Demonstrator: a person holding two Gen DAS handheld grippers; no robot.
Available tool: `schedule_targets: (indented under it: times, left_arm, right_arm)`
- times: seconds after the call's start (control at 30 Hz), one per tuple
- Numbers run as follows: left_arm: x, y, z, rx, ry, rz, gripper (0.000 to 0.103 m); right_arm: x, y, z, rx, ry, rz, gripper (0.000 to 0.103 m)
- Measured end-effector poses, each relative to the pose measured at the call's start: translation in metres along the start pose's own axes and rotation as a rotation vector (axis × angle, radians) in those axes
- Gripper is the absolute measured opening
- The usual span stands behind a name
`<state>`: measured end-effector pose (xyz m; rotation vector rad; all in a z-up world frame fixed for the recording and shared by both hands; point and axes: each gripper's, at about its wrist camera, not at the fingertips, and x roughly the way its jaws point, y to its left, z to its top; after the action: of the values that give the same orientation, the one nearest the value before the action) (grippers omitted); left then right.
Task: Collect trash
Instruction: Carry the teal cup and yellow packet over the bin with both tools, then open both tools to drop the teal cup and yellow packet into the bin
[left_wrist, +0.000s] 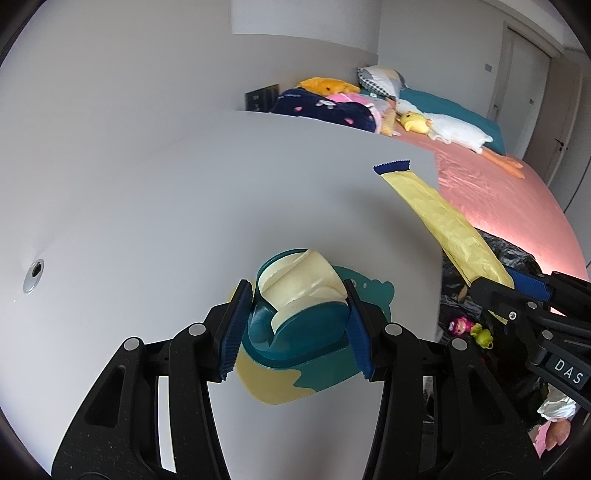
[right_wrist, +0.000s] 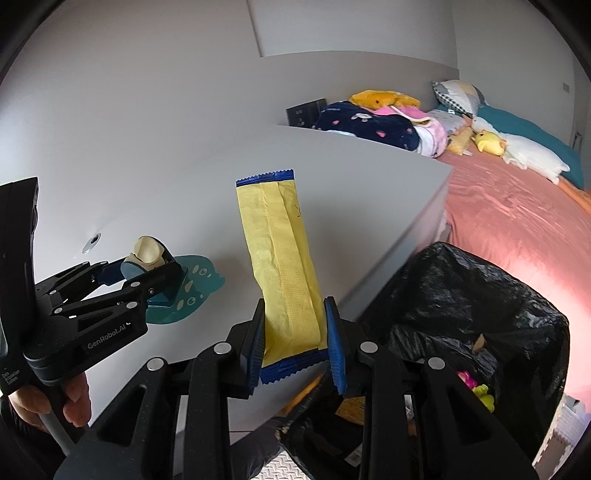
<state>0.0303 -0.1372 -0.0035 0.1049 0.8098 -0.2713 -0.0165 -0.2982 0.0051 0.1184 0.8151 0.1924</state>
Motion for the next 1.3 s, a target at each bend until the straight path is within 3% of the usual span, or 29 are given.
schedule_targets:
  times: [0.73,1.3]
  left_arm:
    - [0.003,-0.085,0.007,0.148,-0.002,-0.106,0.048]
    - [0.002,-0.158,0.004,0.274,-0.003,-0.213,0.048]
  right_arm:
    - [-0.044,-0.064,-0.016,0.102,-0.050,-0.082,0.031]
    - [-0.087,-0.126,-0.036,0.219,-0.087,-0.215,0.031]
